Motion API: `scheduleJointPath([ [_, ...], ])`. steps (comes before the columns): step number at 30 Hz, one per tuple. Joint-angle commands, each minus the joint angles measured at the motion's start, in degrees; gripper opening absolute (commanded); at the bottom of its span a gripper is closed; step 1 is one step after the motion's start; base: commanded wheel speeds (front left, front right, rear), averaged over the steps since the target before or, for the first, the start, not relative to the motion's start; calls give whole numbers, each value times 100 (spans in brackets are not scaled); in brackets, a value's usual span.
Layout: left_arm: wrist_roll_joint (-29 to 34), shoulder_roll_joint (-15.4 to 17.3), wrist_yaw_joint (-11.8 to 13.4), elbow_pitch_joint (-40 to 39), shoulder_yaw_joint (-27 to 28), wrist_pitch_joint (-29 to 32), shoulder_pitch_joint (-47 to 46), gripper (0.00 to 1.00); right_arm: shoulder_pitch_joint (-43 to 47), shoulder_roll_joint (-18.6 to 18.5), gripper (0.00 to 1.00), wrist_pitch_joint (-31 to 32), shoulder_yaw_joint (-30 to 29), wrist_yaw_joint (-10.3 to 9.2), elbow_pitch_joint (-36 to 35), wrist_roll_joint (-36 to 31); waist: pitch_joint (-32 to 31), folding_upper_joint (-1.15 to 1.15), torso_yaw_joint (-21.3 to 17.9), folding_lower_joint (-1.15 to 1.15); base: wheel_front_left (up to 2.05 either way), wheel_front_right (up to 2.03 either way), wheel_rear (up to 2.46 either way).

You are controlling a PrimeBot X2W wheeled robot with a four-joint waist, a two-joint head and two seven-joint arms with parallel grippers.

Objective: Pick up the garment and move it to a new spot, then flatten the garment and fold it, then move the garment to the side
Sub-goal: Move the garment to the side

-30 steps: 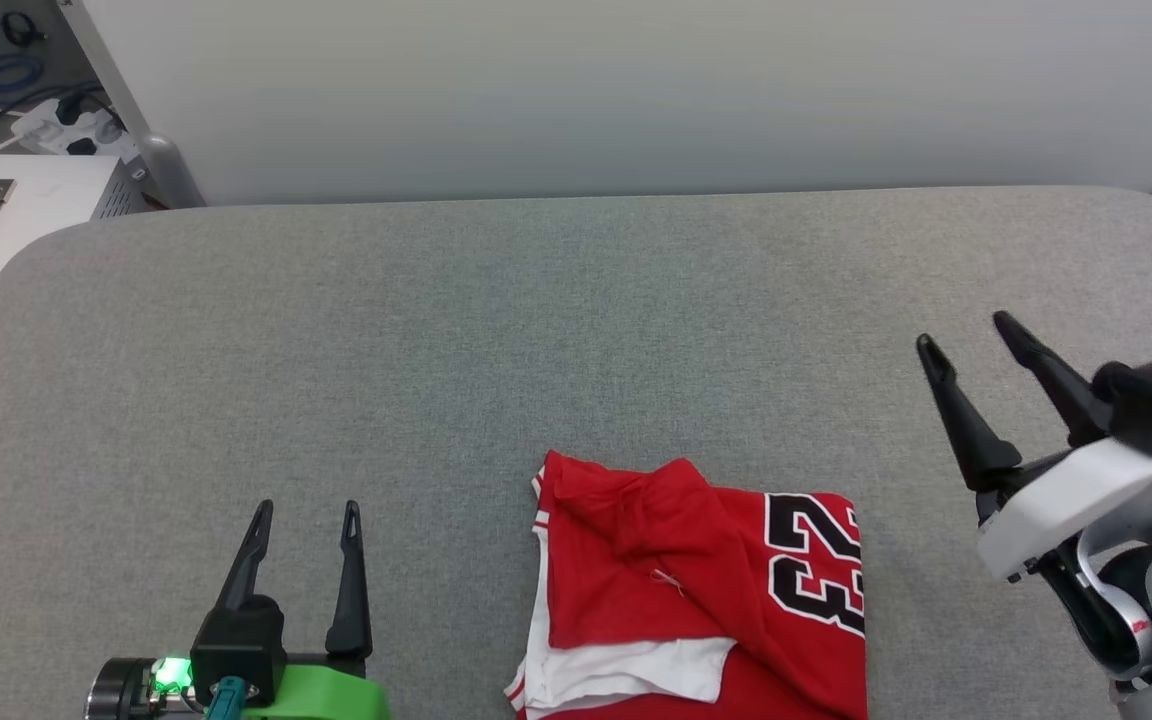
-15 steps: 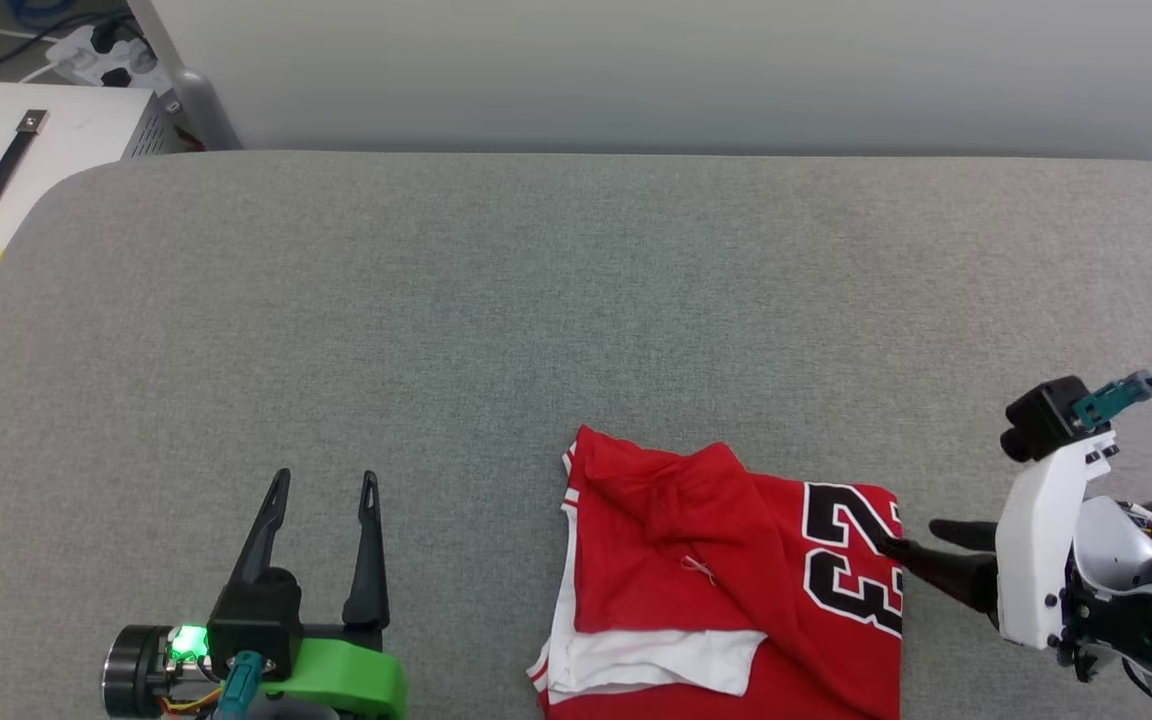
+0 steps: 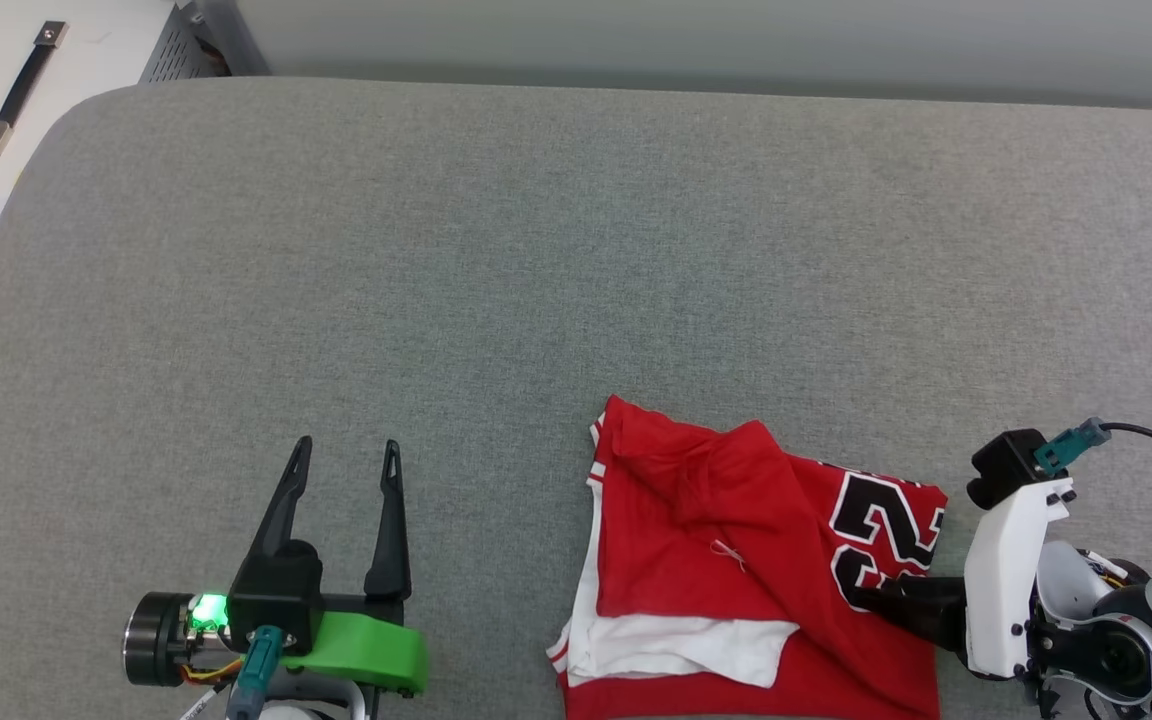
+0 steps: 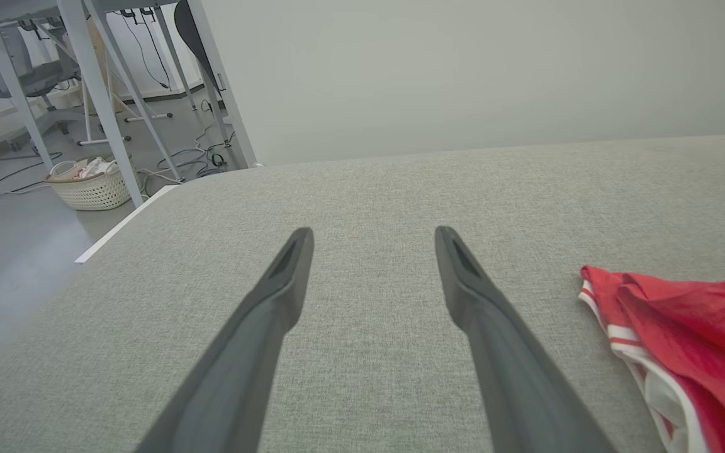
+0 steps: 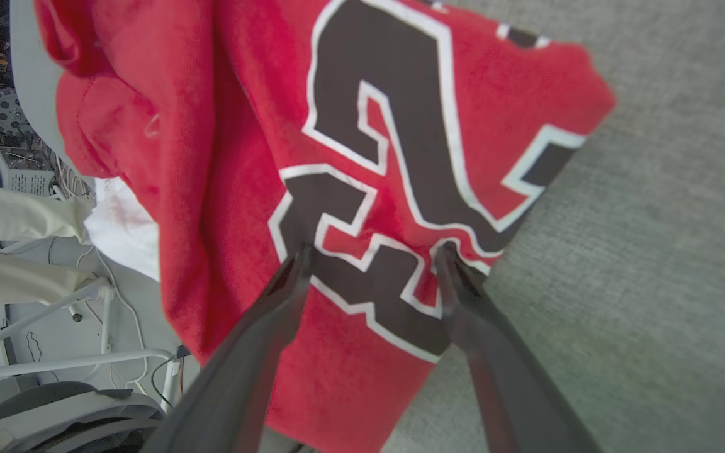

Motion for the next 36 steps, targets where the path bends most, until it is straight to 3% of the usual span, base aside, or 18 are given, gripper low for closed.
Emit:
scheduleJointPath([
  [1, 37, -47, 32, -2, -16, -33, -103, 100, 8, 51, 100, -26, 149, -4, 116, -34, 87, 0, 67, 0, 0, 0, 0],
  [6, 28, -45, 50, 39, -10, -33, -132, 100, 3, 28, 100, -455, 440, -4, 208, -67, 74, 0, 55, 0, 0, 0, 0],
  [7, 24, -41, 53, 44, -1, -33, -125, 100, -15, 10, 30, -524, 484, -4, 199, -62, 59, 0, 44, 0, 0, 0, 0],
  [8, 20, -34, 57, 55, 11, -33, -112, 100, -60, -44, 0, -636, 553, -4, 162, -108, 34, 0, 21, 0, 0, 0, 0],
  [17, -1, -11, 77, 81, 72, -33, -13, 100, -546, -507, 0, -1343, 894, -4, -110, -282, -136, 0, -334, 0, 0, 0, 0],
  [27, -4, 0, 99, 42, 155, -33, 12, 100, -1436, -1365, 0, -1841, 1242, -4, -533, -849, -154, 0, -1221, 0, 0, 0, 0],
  [36, 65, 60, 127, -1, 169, -33, -184, 100, -2120, -1606, 0, -2233, 1173, -4, -348, -936, 135, 0, -1843, 0, 0, 0, 0],
])
